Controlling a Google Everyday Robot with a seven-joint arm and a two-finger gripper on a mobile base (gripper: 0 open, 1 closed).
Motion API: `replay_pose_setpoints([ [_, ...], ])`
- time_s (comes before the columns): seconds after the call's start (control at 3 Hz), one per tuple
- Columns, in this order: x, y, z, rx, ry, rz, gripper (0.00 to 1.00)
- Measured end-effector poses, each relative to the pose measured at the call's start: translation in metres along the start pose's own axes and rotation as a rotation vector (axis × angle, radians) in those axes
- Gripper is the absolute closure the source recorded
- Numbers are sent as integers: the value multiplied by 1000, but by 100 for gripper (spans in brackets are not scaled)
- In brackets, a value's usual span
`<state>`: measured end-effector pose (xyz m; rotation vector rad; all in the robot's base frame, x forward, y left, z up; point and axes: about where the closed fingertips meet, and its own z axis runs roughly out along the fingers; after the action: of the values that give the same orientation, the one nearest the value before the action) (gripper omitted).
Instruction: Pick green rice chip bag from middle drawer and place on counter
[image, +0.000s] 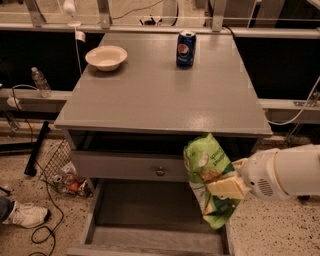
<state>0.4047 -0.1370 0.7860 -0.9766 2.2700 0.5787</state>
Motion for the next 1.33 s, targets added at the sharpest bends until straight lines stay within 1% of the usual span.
replay_pose_setpoints([
  [0.33,-29,-21,-26,43,-15,-23,100],
  [0.67,-61,-39,-44,66,-36,-60,100],
  [1.0,-94,-55,-52,90,-29,-95,100],
  [1.33,-133,-70,-43,93,-10,-130,100],
])
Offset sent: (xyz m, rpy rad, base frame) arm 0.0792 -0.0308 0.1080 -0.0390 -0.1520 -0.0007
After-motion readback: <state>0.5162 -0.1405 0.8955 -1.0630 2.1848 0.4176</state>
